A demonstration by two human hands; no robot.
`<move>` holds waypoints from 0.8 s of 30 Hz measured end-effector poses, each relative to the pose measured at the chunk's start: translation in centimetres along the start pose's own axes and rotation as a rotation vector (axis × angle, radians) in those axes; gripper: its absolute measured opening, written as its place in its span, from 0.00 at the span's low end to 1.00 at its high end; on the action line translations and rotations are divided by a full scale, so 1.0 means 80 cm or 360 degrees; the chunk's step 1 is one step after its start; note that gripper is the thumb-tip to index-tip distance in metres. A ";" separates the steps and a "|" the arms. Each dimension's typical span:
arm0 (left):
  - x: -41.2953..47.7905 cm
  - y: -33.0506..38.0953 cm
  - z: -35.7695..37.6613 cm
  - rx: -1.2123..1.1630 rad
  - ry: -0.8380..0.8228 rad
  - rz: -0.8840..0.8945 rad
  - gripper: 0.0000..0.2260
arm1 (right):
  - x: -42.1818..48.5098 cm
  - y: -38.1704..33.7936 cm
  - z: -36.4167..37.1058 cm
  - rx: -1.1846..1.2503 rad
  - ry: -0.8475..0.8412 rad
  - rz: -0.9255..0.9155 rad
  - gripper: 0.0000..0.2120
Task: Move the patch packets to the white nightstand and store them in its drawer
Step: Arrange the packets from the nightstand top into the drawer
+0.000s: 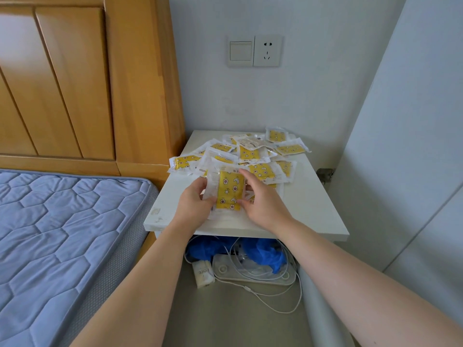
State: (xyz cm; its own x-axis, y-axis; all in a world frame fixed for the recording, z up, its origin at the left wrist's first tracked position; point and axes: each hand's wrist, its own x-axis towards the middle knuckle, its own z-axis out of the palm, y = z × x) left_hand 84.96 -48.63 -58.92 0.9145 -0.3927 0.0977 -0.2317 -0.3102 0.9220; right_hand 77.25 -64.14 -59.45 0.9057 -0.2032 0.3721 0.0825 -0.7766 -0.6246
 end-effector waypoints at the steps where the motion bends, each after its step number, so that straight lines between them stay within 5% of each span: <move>1: 0.000 0.000 0.001 -0.0013 -0.0001 -0.0026 0.10 | -0.001 0.000 0.000 -0.0003 -0.0006 -0.0011 0.33; 5: -0.002 0.005 0.006 -0.0060 0.0055 -0.0122 0.23 | 0.000 0.004 0.004 -0.0050 -0.0056 -0.0011 0.34; 8: -0.001 0.008 0.008 0.0017 0.0140 -0.0125 0.19 | 0.001 0.005 0.006 -0.0062 -0.0042 0.0009 0.32; 10: -0.002 0.010 0.009 0.0070 0.0188 -0.0131 0.17 | 0.001 0.006 0.005 -0.0082 0.0091 -0.0007 0.27; 14: -0.002 0.012 0.011 0.0157 0.0211 -0.0182 0.31 | 0.018 0.023 -0.008 -0.0283 0.0343 0.0046 0.21; 19: 0.001 0.010 0.015 0.0228 0.0248 -0.0144 0.29 | 0.090 0.056 -0.043 -0.0797 -0.0117 0.0327 0.25; 24: 0.001 0.010 0.015 0.0226 0.0246 -0.0114 0.28 | 0.109 0.066 -0.038 -0.0725 -0.0494 0.0487 0.25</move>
State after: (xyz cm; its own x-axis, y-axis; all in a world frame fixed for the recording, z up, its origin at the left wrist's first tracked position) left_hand 84.43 -49.97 -58.63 0.9677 -0.2314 0.0999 -0.1986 -0.4556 0.8677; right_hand 84.36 -71.82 -57.41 0.9443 -0.3269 -0.0367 -0.3231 -0.9006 -0.2906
